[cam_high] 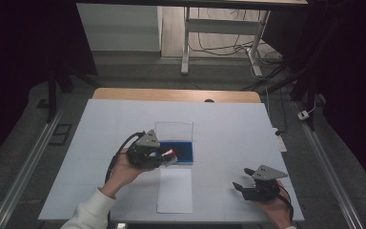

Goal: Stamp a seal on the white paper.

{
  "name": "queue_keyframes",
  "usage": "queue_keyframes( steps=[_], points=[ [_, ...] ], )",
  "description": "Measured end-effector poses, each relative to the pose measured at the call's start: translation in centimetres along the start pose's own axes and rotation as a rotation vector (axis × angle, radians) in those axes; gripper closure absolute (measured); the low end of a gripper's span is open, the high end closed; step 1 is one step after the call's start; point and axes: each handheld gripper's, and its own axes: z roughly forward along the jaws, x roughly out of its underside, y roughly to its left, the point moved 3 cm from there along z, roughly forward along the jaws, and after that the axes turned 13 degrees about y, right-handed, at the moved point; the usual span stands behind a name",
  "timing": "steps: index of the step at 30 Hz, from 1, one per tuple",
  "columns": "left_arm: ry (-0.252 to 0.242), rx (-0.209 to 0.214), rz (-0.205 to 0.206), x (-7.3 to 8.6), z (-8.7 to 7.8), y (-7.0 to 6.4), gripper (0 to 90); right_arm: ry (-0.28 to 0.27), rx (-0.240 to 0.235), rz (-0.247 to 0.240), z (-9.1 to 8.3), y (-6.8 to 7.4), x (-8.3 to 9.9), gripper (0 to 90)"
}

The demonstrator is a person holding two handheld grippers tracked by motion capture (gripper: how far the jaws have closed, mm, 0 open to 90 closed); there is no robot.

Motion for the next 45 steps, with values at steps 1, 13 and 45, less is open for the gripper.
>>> queue_keyframes(
  steps=[1,13,45],
  points=[
    [0.003,0.002,0.005,0.0,0.1,-0.1,70.6,-0.003,0.004,0.001,0.0,0.0,0.0,29.2],
    [0.031,0.030,0.024,0.4,1.2,-2.0,70.6,0.007,0.004,0.002,0.1,0.0,0.1,29.2],
    [0.113,0.066,0.061,2.0,4.0,-3.4,70.5,0.011,0.005,-0.005,0.0,0.0,0.1,29.3]
  ],
)
